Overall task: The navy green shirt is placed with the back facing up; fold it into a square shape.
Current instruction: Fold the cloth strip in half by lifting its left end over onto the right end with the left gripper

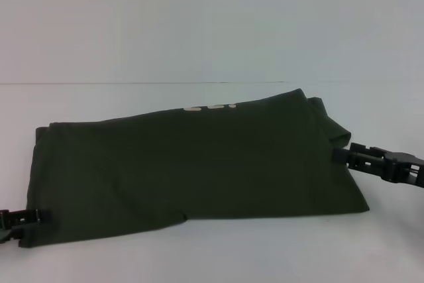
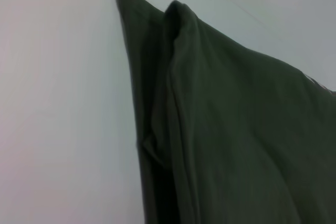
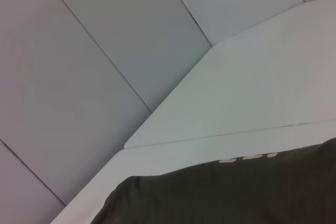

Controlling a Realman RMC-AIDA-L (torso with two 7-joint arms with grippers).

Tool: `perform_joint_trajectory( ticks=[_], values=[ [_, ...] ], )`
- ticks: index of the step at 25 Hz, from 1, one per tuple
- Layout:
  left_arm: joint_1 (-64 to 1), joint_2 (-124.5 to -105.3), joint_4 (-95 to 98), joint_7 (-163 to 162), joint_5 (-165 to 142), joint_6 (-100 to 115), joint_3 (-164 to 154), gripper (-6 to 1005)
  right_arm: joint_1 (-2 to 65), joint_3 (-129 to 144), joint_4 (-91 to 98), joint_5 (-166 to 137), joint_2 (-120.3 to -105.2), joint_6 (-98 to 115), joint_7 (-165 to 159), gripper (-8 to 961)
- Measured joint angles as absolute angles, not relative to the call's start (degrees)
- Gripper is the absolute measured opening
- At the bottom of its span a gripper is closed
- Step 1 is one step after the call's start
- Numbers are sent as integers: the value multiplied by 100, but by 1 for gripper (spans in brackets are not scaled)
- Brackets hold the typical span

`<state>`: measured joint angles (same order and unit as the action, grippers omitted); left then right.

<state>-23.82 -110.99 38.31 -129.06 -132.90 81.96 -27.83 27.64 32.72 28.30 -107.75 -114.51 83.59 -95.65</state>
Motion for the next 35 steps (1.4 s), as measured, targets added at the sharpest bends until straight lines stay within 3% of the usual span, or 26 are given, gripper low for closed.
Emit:
perform_joint_trajectory(
  ticks=[35],
  values=[
    [-2398, -11125, 3911, -12702, -13374, 8105, -3050, 828, 2762, 3349, 2830, -10775, -11475, 8429, -9598, 939]
  ],
)
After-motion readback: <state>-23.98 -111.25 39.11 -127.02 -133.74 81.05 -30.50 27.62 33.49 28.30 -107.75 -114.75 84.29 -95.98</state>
